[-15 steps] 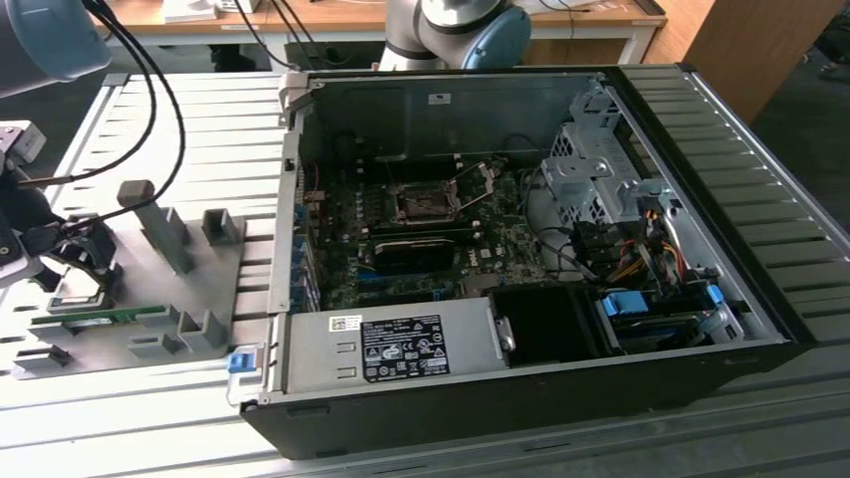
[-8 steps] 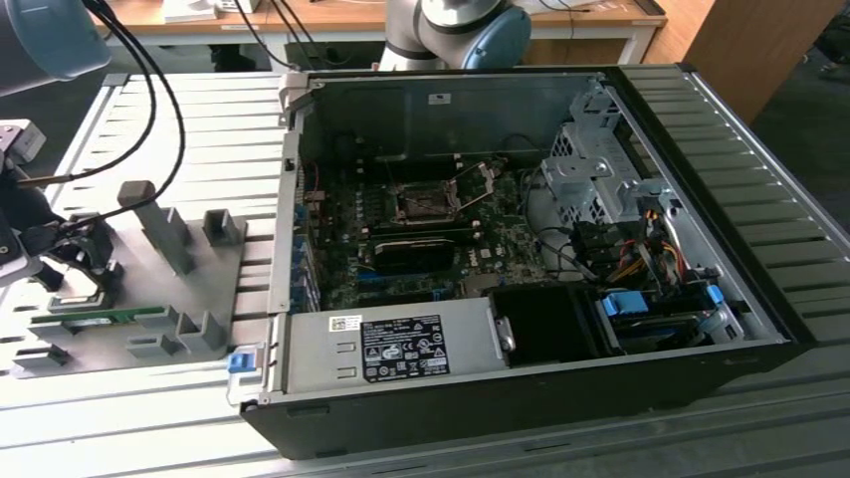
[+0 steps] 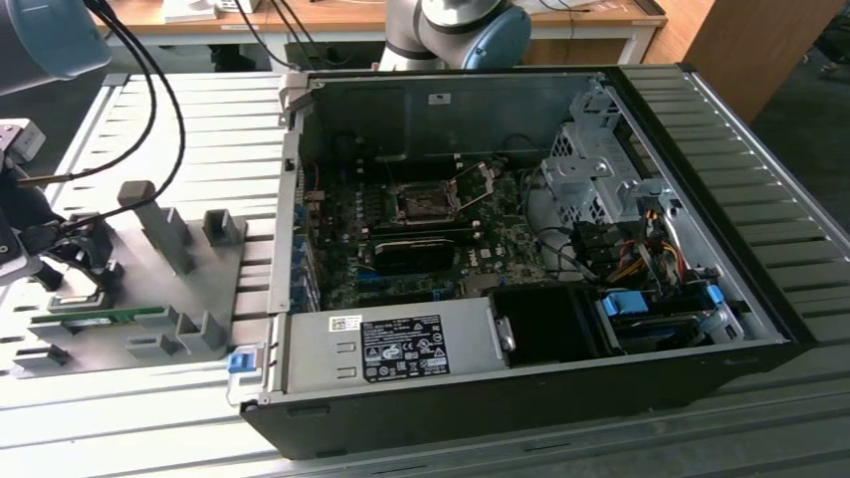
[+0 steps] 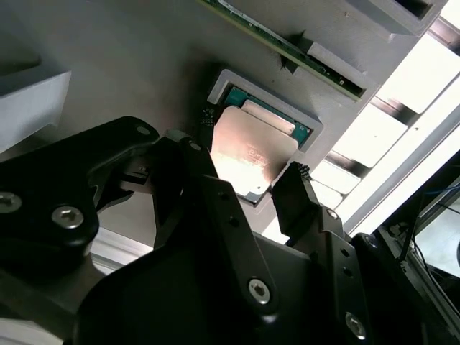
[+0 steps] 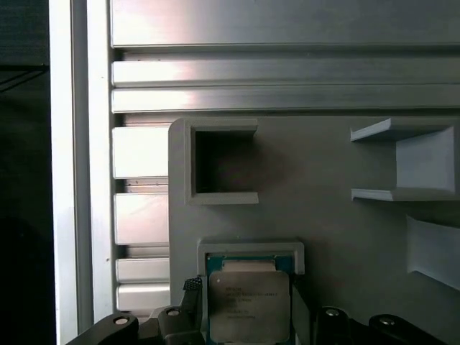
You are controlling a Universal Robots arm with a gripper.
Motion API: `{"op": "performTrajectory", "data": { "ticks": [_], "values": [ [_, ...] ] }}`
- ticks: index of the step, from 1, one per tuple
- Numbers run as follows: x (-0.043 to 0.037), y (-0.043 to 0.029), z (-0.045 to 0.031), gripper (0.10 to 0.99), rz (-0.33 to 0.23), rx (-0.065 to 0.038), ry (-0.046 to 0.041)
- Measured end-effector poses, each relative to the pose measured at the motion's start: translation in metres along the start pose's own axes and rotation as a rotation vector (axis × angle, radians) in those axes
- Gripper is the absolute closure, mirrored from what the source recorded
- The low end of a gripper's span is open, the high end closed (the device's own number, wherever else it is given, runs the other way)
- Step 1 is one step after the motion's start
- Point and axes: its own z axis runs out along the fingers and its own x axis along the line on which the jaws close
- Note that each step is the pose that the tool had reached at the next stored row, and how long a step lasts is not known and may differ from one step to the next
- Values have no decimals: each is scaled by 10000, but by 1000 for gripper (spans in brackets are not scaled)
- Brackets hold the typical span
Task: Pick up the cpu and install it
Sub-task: 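Pick up the cpu and move it towards the insertion slot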
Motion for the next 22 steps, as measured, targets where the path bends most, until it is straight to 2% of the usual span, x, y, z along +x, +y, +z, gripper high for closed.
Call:
{"op": "performTrajectory", "data": {
  "ticks": [4,9,14,15,22],
  "values": [
    [-1,0,-32,506,0,0,-1],
    [-1,0,-33,506,-1,0,0],
    [-9,0,-25,498,0,0,21],
    [-9,0,-25,435,1,1,24],
    [-8,-5,1,435,0,0,22]
  ]
}}
